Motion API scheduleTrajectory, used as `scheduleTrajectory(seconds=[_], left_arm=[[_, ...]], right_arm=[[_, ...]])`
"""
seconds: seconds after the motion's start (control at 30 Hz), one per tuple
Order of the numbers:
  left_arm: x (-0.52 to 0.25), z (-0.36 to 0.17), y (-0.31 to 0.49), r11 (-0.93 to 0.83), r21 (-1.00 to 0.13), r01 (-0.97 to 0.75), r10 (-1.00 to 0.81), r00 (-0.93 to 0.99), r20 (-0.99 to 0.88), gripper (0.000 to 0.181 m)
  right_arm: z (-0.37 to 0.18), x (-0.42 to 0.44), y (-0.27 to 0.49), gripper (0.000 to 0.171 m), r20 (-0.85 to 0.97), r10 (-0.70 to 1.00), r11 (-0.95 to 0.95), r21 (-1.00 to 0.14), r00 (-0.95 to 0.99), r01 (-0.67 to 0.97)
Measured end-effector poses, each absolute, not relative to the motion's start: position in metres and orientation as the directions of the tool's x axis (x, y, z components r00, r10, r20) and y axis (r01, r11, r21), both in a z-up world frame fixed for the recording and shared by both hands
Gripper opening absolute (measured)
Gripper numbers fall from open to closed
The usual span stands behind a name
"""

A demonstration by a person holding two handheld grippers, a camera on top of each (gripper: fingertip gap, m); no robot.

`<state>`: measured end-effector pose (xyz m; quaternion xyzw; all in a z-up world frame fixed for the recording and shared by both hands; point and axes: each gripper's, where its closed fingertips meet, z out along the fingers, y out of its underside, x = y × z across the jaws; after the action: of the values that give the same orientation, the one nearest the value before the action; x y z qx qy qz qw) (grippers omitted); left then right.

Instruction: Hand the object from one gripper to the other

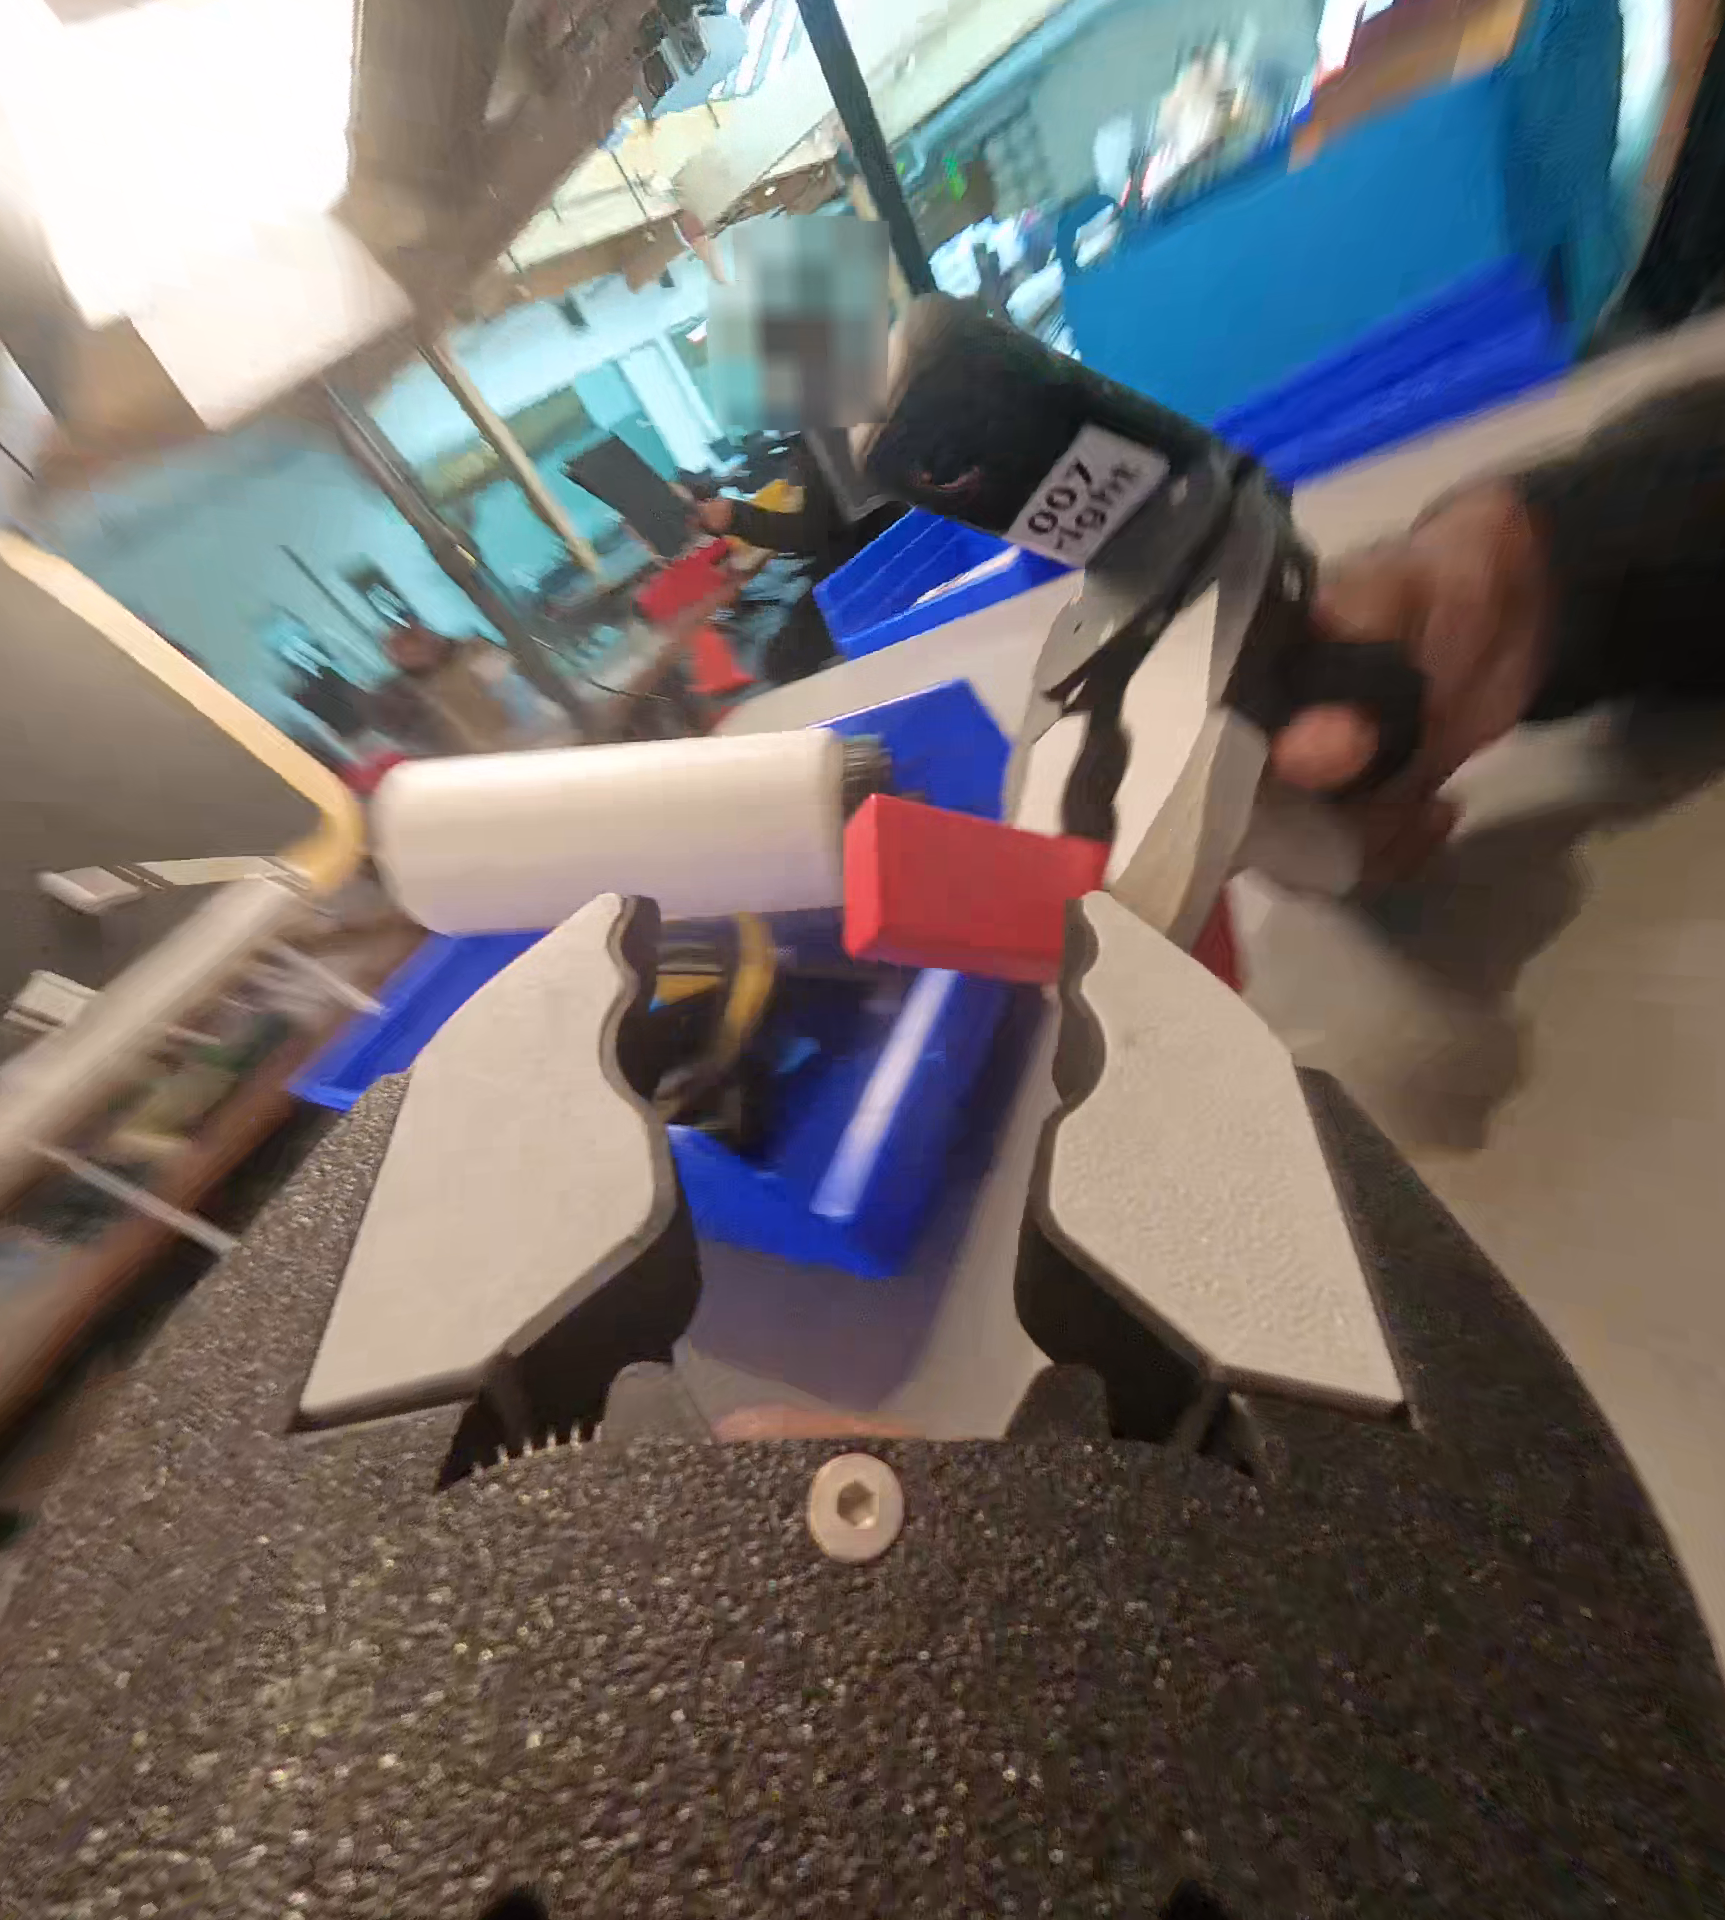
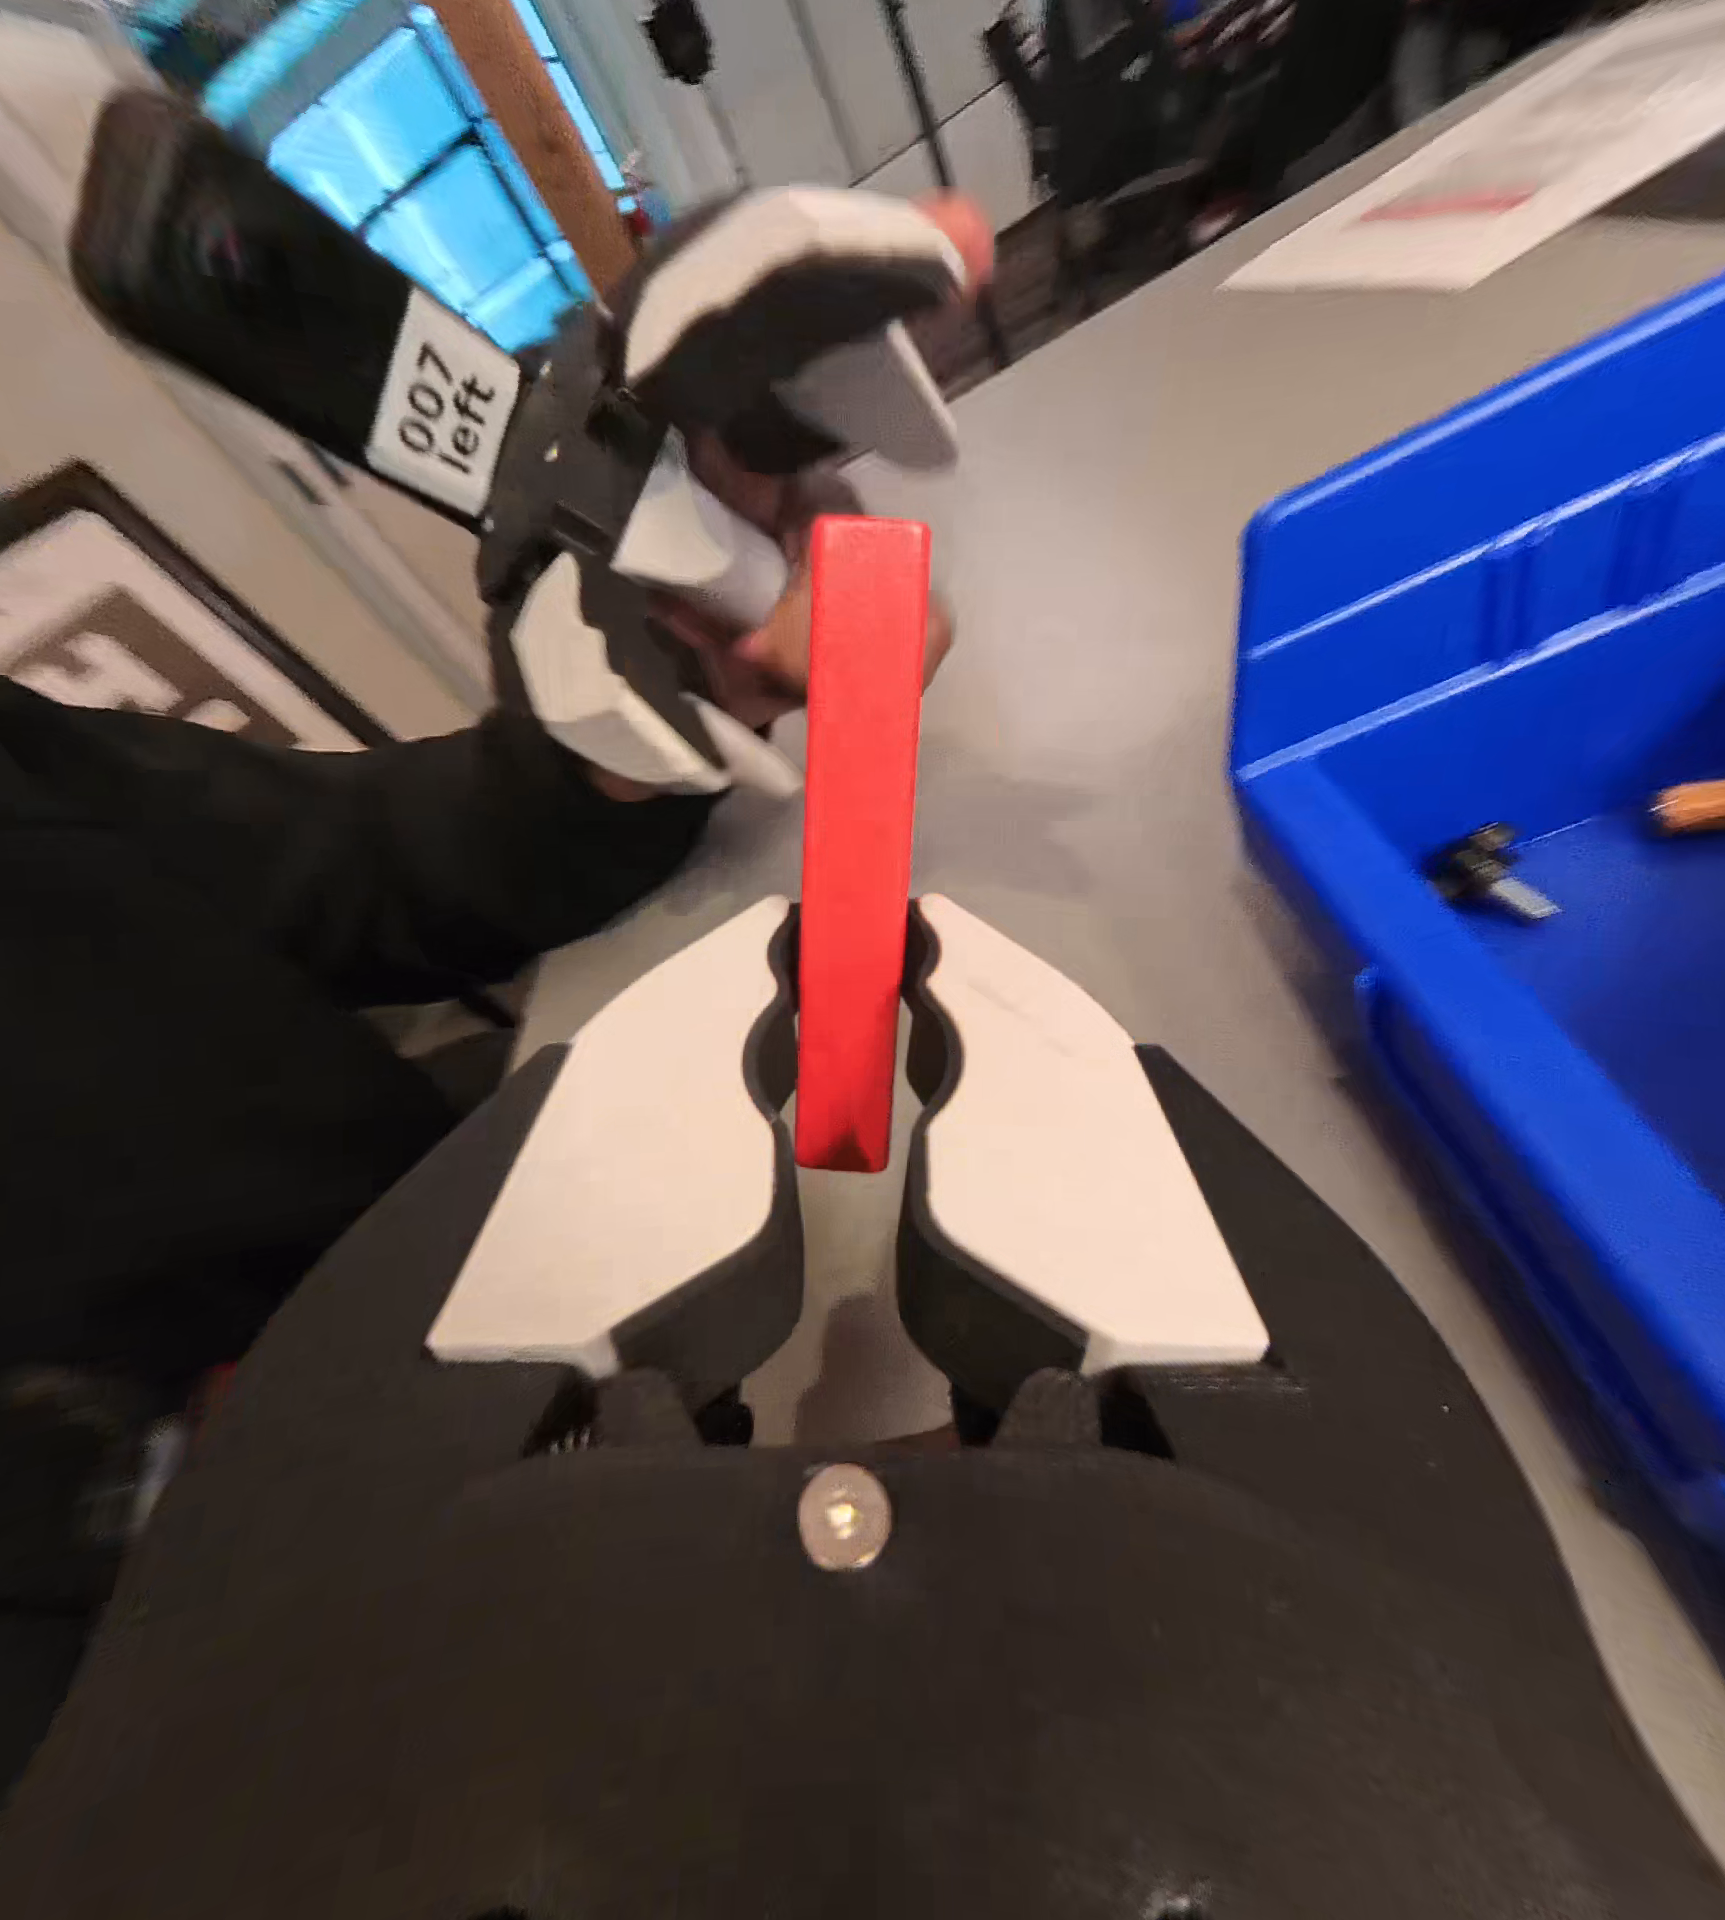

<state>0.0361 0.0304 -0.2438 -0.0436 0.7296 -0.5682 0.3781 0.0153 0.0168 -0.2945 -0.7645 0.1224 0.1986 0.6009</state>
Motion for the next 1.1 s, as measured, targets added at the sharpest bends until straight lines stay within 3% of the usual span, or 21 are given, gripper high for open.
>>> scheduleTrajectory(seconds=[0.1, 0.23, 0.37, 0.43, 0.47, 0.57, 0.77, 0.9, 0.97, 1.07, 1.1], left_arm=[[0.033, -0.241, 0.036, 0.598, -0.507, 0.621, -0.354, -0.363, -0.862, 0.066], [0.029, -0.260, 0.028, 0.754, -0.033, 0.656, -0.007, -0.042, -0.999, 0.066], [0.031, -0.273, 0.014, 0.749, 0.136, 0.648, 0.119, 0.070, -0.990, 0.067], [0.033, -0.278, 0.007, 0.753, 0.174, 0.635, 0.139, 0.105, -0.985, 0.045], [0.034, -0.275, 0.005, 0.760, 0.164, 0.629, 0.104, 0.131, -0.986, 0.033], [0.045, -0.277, 0.014, 0.826, 0.084, 0.558, 0.063, 0.056, -0.996, 0.021], [0.054, -0.292, 0.024, 0.795, -0.449, 0.408, -0.277, -0.414, -0.867, 0.018], [0.048, -0.300, 0.019, 0.699, -0.651, 0.297, -0.365, -0.634, -0.682, 0.018], [0.037, -0.304, 0.012, 0.647, -0.704, 0.293, -0.330, -0.724, -0.605, 0.018], [0.021, -0.317, 0.002, 0.601, -0.769, 0.219, -0.278, -0.845, -0.458, 0.018], [0.015, -0.320, -0.001, 0.572, -0.801, 0.174, -0.265, -0.886, -0.382, 0.018]], right_arm=[[-0.299, 0.002, 0.018, 0.017, -0.594, 0.133, -0.301, -0.787, 0.794, -0.538], [-0.305, 0.002, 0.018, 0.017, -0.675, 0.127, -0.329, -0.720, 0.727, -0.611], [-0.300, -0.006, 0.019, 0.017, -0.714, 0.172, -0.344, -0.689, 0.678, -0.638], [-0.297, -0.014, 0.020, 0.017, -0.717, 0.204, -0.354, -0.689, 0.667, -0.632], [-0.300, -0.015, 0.022, 0.017, -0.711, 0.190, -0.366, -0.691, 0.677, -0.623], [-0.293, -0.008, 0.021, 0.030, -0.667, 0.197, -0.312, -0.738, 0.719, -0.599], [-0.256, 0.025, 0.007, 0.058, -0.298, 0.039, -0.055, -0.954, 0.954, -0.295], [-0.252, 0.018, 0.001, 0.068, -0.106, 0.046, -0.057, -0.993, 0.993, -0.103], [-0.258, 0.015, 0.005, 0.065, -0.071, 0.049, -0.083, -0.994, 0.996, -0.067], [-0.263, -0.005, 0.011, 0.029, -0.046, 0.143, -0.094, -0.995, 0.989, -0.033], [-0.263, -0.007, 0.013, 0.026, -0.051, 0.142, -0.097, -0.995, 0.988, -0.037]])
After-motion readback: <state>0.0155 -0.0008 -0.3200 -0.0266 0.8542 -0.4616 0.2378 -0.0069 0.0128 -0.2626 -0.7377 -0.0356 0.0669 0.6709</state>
